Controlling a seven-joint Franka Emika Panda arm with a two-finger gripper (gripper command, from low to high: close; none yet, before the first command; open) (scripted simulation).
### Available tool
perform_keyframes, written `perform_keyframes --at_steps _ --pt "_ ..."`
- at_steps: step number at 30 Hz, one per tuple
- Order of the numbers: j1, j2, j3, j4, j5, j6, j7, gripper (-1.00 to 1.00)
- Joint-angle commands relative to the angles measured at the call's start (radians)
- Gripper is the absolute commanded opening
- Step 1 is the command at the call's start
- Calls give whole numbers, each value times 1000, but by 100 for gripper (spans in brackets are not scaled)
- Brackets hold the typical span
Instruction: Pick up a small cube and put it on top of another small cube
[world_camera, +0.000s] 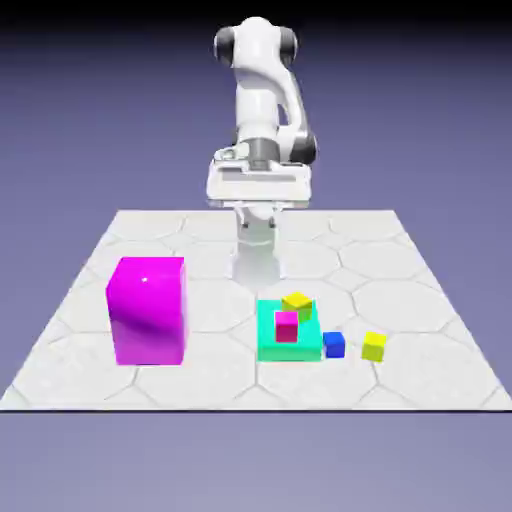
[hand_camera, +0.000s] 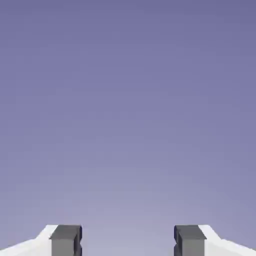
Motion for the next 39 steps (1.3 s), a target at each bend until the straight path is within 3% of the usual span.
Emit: perform_keyframes --at_steps 1,26,32,33,39 --pt "-6 36 25 17 2 -22 34 0" --pt "-142 927 635 447 49 -566 876 0" --pt "-36 1088 532 445 -36 -403 926 0" --pt "-36 1088 532 445 -36 -403 926 -100" --pt "-147 907 622 441 59 -580 862 -100"
